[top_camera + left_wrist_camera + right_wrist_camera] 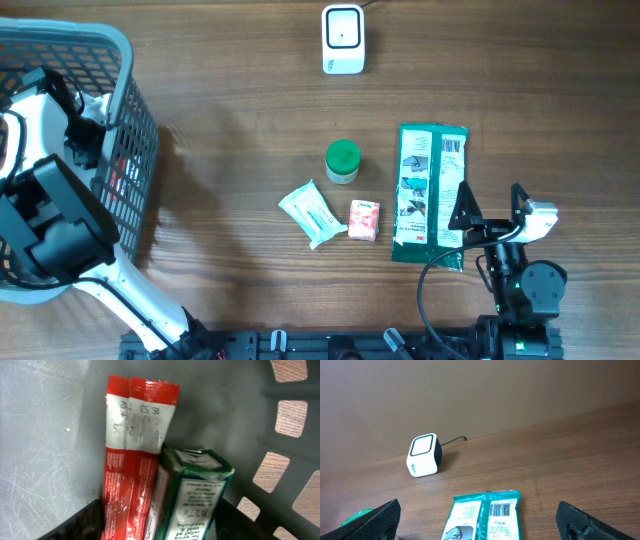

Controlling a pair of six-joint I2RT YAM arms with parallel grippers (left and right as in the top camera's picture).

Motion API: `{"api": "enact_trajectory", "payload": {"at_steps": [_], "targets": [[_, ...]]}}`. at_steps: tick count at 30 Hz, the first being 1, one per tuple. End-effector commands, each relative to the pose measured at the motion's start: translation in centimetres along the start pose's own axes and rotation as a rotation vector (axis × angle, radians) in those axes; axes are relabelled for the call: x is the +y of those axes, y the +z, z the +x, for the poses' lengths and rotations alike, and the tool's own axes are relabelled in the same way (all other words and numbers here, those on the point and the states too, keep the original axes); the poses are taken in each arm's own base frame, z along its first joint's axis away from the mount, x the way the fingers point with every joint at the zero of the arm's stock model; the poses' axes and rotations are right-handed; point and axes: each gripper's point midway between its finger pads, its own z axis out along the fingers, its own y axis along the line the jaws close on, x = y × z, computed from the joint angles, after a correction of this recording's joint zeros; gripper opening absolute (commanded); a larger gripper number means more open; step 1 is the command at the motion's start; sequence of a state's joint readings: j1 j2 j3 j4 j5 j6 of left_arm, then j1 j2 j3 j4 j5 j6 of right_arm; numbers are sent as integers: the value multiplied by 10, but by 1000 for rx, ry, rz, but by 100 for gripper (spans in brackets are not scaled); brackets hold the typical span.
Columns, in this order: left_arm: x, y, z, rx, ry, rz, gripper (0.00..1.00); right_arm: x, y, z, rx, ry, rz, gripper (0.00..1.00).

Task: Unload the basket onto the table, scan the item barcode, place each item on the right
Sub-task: 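Reach the left gripper into the basket toward the green medicine box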

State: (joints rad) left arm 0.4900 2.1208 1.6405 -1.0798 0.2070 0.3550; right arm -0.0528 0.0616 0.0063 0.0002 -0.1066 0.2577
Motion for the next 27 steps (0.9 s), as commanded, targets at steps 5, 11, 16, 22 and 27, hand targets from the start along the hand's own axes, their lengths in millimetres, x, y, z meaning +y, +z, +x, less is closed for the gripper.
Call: {"api": "enact_trajectory", "payload": {"at_steps": [5, 11, 16, 22, 27], "targets": [[17, 3, 8, 44, 7, -101, 34, 0, 0, -2, -10, 6, 3, 100], [66, -14, 8, 47, -139, -391, 27, 0, 0, -2, -9, 6, 3, 100], [112, -40, 21, 17, -402, -604, 100, 0, 0, -2, -9, 6, 3, 100], [93, -59, 5, -96, -431, -500, 100, 0, 0, -2, -9, 6, 3, 100], [66, -50, 4, -136, -728, -325, 100, 0, 0, -2, -10, 5, 3, 100]]}}
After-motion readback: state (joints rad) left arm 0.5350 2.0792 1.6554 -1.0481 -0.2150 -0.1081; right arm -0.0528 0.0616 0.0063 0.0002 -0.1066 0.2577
